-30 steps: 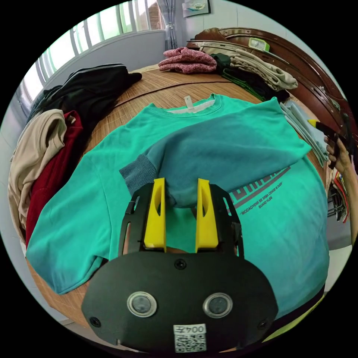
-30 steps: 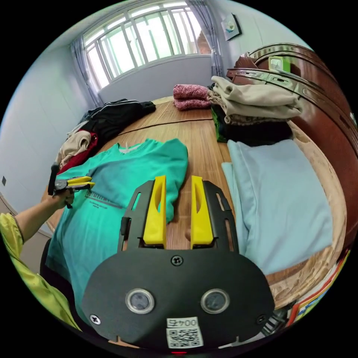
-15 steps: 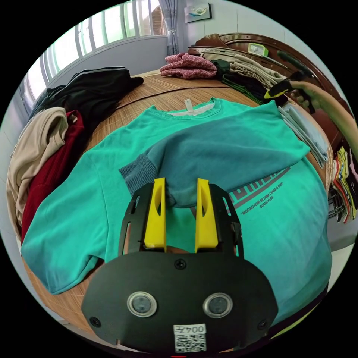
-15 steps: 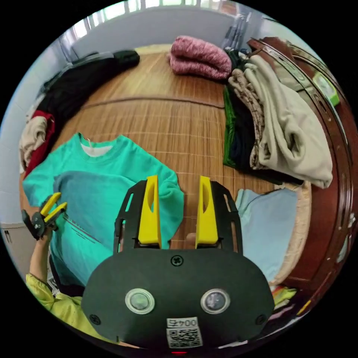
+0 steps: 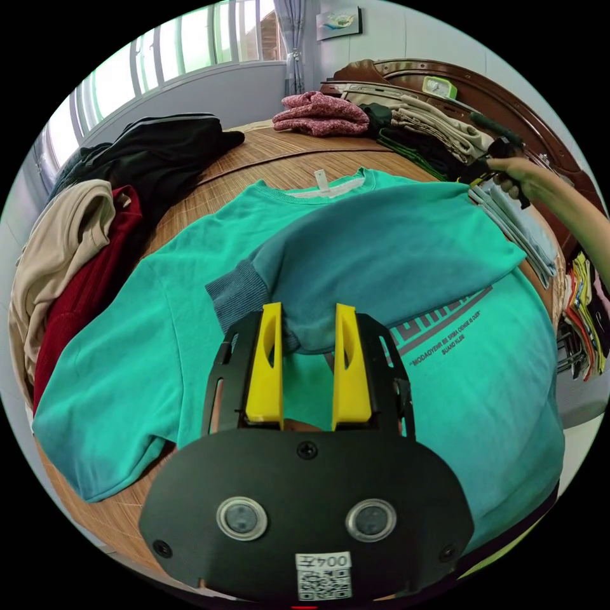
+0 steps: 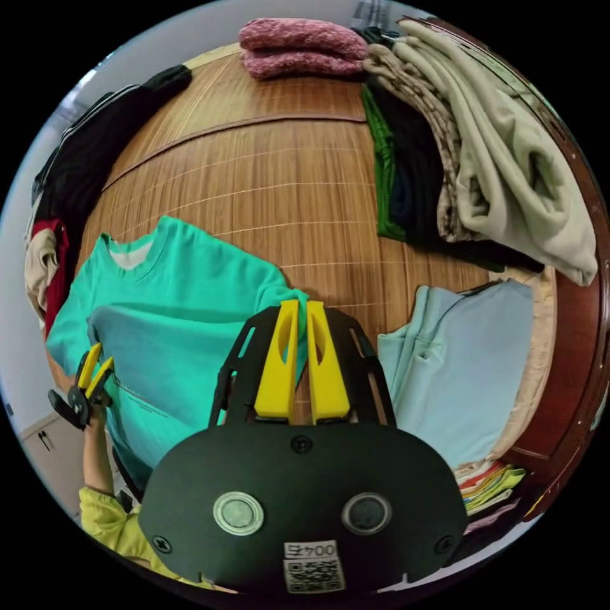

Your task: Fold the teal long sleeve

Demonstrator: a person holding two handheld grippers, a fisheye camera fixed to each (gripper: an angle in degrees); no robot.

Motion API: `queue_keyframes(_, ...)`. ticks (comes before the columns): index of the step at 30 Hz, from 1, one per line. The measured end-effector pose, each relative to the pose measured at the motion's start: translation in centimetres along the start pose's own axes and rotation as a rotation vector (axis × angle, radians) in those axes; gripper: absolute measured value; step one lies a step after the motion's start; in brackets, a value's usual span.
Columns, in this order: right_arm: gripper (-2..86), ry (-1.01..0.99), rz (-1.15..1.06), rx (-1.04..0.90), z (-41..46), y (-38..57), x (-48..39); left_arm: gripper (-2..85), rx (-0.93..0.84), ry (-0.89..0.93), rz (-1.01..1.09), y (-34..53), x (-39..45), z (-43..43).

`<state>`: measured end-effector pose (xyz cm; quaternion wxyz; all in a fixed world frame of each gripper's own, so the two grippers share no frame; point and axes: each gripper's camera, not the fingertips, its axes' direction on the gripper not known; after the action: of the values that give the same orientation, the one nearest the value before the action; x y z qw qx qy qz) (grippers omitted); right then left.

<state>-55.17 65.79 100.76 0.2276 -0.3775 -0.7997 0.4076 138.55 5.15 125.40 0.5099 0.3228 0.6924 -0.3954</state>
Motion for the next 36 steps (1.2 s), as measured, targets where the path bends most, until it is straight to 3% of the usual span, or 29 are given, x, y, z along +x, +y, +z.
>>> queue_keyframes(5,5.5,-0.154,0.118,0.034,2.5,-0.1,4.3,12.3,0.002,0.004,-0.001,0.2,0.0,0.1)
queue_keyframes(10,12.5,-0.349,0.174,0.346,-1.7,7.1,9.8,12.3,0.001,0.014,-0.005,0.3,-0.2,0.1)
queue_keyframes(14,13.6,-0.316,0.219,0.494,-3.0,13.0,10.5,12.3,-0.001,0.010,-0.003,0.3,-0.1,0.1)
queue_keyframes(19,8.7,-0.728,0.395,0.646,-1.2,17.0,15.5,12.3,-0.001,0.011,-0.004,0.5,-0.3,0.1)
queue_keyframes(20,8.1,-0.738,0.383,0.653,-1.3,17.2,15.4,12.3,-0.001,0.010,-0.004,0.5,-0.3,0.1)
queue_keyframes(25,6.5,-0.463,0.043,0.502,-1.8,16.7,5.7,12.3,-0.001,0.010,-0.004,0.7,-0.5,0.0)
queue_keyframes(26,6.5,-0.406,0.029,0.478,-1.3,16.4,4.6,12.3,-0.001,0.008,-0.003,0.8,-0.6,0.0)
queue_keyframes(28,7.2,-0.114,0.037,0.360,1.6,14.6,1.9,12.3,-0.001,0.007,-0.003,0.8,-0.7,-0.1)
queue_keyframes(30,7.9,-0.005,0.049,0.297,3.2,13.9,1.5,12.3,-0.002,0.007,-0.003,0.9,-0.9,-0.1)
queue_keyframes(33,5.6,-0.052,0.108,0.357,1.2,16.3,2.1,12.3,-0.002,0.011,-0.006,1.1,-1.2,-0.2)
queue_keyframes(36,5.0,-0.160,-0.010,0.378,-0.5,21.7,0.2,12.3,-0.002,0.013,-0.007,1.2,-1.6,-0.3)
